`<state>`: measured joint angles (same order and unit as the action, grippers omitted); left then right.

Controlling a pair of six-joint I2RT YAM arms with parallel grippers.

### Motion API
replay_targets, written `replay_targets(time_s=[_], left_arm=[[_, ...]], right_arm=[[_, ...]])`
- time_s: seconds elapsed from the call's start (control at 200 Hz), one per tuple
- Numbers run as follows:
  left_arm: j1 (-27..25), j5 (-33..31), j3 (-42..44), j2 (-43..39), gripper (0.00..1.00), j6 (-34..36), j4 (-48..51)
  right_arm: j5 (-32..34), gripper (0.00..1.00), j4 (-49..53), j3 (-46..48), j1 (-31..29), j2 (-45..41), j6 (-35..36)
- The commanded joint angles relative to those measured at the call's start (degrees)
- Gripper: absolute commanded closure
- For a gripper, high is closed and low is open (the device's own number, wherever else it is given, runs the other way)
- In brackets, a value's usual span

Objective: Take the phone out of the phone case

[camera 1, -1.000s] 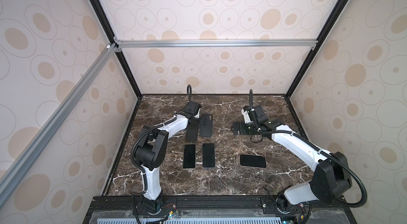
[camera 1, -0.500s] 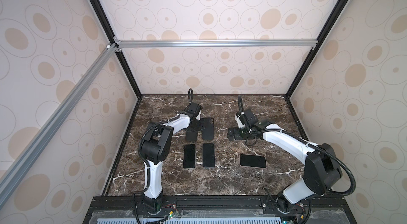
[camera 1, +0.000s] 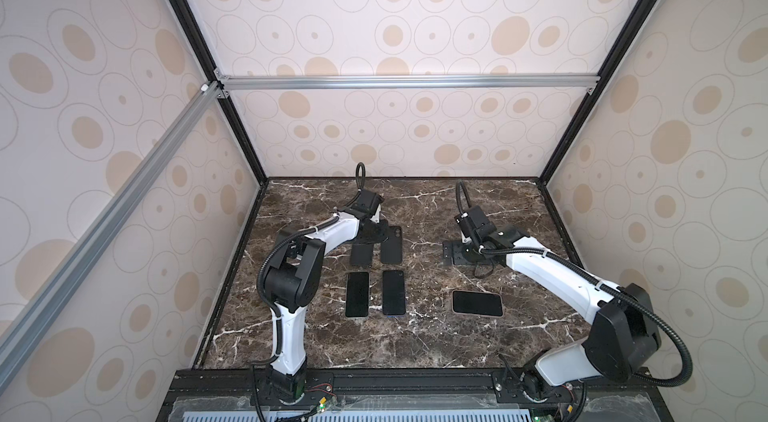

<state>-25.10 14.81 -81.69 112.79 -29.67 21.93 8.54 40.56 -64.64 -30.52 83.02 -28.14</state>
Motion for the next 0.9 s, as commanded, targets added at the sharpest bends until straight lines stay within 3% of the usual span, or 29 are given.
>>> replay_targets(time_s=[0.0, 0.16, 0.29, 0.35, 0.5, 0.57, 0.64, 0.785, 0.895], left_arm=[[-3.6, -0.8, -0.9, -7.7, 0.69, 4.4, -2.8], [-8.9, -1.9, 7.0, -17.6, 0.69, 10.7, -11.5], [-11.8, -1.2, 13.7, -23.5, 0.68, 11.8, -17.0], [-11.9, 0.8, 17.0, -25.5, 0.67, 10.7, -20.3], [-12.8, 4.1, 23.4, -29.6, 0.64, 10.8, -26.0], [-13.8, 3.5, 24.6, -31.0, 0.63, 11.8, -26.4], [-14.5, 2.8, 25.2, -31.7, 0.63, 12.2, -26.1], [-15.5, 2.7, 26.6, -32.2, 0.62, 12.0, -27.5], [-16.2, 2.9, 26.9, -32.3, 0.61, 12.0, -29.2]], right_arm=[[3.7, 0.0, 7.3, 3.4, 0.4, -2.1, -4.3], [2.2, 0.0, 11.3, 8.4, 5.9, -7.6, -9.1], [-2.5, 0.0, 7.2, 13.6, 7.5, -11.9, -6.3], [-4.4, 0.0, 7.1, 14.0, 8.7, -10.8, -5.2], [-16.4, 0.0, 1.2, 15.0, 12.7, -5.8, -1.8], [-17.7, 0.01, 1.6, 13.3, 12.9, -2.8, -2.7], [-15.8, 0.01, 3.2, 13.0, 12.6, -1.5, -6.6], [-1.7, 0.0, 11.5, 14.5, 8.0, -4.2, -20.6], [1.4, 0.0, 13.7, 17.7, 5.0, -8.4, -28.9]])
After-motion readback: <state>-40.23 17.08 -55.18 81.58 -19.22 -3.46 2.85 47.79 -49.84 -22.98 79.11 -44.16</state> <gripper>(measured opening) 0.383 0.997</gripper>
